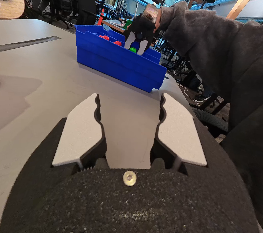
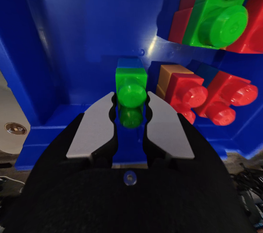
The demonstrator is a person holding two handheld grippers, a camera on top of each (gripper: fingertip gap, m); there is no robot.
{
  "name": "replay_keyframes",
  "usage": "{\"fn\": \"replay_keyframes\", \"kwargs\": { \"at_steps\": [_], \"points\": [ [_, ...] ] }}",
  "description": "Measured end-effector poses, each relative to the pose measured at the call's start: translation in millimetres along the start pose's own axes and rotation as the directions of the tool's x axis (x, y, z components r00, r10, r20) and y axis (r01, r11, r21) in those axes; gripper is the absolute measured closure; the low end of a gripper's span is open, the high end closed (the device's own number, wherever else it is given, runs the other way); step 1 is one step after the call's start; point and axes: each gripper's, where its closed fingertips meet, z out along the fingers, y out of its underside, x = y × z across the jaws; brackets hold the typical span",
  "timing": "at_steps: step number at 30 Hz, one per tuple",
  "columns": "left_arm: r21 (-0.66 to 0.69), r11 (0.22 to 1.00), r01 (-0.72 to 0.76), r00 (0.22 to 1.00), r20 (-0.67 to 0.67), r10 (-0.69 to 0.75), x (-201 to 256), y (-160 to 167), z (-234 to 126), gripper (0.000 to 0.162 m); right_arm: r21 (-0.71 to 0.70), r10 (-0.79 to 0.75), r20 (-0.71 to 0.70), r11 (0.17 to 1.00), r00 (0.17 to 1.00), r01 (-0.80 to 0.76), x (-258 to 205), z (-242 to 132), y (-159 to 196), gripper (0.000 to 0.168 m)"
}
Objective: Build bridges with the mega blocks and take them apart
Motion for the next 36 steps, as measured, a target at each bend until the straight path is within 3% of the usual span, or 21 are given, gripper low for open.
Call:
{"fn": "replay_keyframes", "kwargs": {
  "at_steps": [6, 8, 11, 12, 14, 17, 19, 20, 21, 24, 28, 30, 32, 36],
  "points": [
    [0.004, 1.0, 0.007, 1.0, -0.001, -0.007, 0, 0, 0, 0.082, 0.008, 0.004, -0.193, 1.0, 0.981, -0.003, 16, -93, 0, 0.131],
    [-0.001, 1.0, 0.005, 1.0, -0.003, -0.005, 1, 0, 1, 0.081, 0.0, 0.03, -0.322, 0.999, 0.946, -0.032, 31, -132, 2, 0.131],
    [-0.01, 1.0, -0.003, 1.0, -0.004, 0.003, 3, 2, 4, 0.081, 0.303, 0.239, -0.453, 0.947, 0.859, -0.104, 50, -206, -40, 0.123],
    [-0.013, 1.0, -0.007, 1.0, -0.003, 0.007, 3, 2, 5, 0.081, 0.466, 0.324, -0.435, 0.879, 0.84, -0.097, 49, -232, -65, 0.121],
    [-0.019, 1.0, -0.017, 1.0, 0.011, 0.017, 2, 3, 6, 0.081, 0.788, 0.505, -0.35, 0.614, 0.789, -0.043, 41, -286, -112, 0.12],
    [-0.02, 0.999, -0.038, 0.997, 0.065, 0.039, -1, 3, 5, 0.08, 0.976, 0.651, -0.149, 0.22, 0.745, 0.003, 15, -310, -155, 0.125],
    [-0.041, 0.999, -0.027, 0.99, 0.138, 0.033, -6, 6, 4, 0.081, 0.999, 0.687, -0.033, 0.045, 0.726, 0.004, -3, -295, -180, 0.131],
    [-0.05, 0.999, -0.014, 0.987, 0.159, 0.022, -5, 7, 3, 0.081, 1.0, 0.689, 0.009, 0.003, 0.725, -0.016, -12, -277, -195, 0.124],
    [-0.054, 0.999, -0.005, 0.985, 0.171, 0.015, -1, 8, 2, 0.081, 0.999, 0.69, 0.032, 0.004, 0.723, -0.048, -19, -253, -210, 0.117],
    [-0.027, 1.0, -0.004, 0.976, 0.219, 0.01, 21, 4, -5, 0.085, 0.995, 0.698, 0.053, 0.025, 0.714, -0.098, -40, -182, -256, 0.123],
    [0.004, 1.0, -0.001, 0.969, 0.247, 0.0, 66, 1, -22, 0.085, 0.983, 0.665, -0.058, 0.167, 0.744, -0.073, -67, -101, -312, 0.128],
    [-0.054, 0.998, -0.018, 0.966, 0.258, 0.031, 90, 8, -35, 0.088, 0.958, 0.615, -0.035, 0.245, 0.788, -0.149, -82, -66, -337, 0.116],
    [-0.146, 0.989, -0.036, 0.958, 0.275, 0.076, 113, 19, -56, 0.082, 0.924, 0.597, -0.018, 0.315, 0.802, -0.214, -88, -46, -344, 0.117],
    [-0.254, 0.962, -0.102, 0.902, 0.383, 0.196, 144, 20, -134, 0.079, 0.935, 0.578, 0.162, 0.168, 0.8, -0.311, -90, -49, -343, 0.117]
  ]
}}
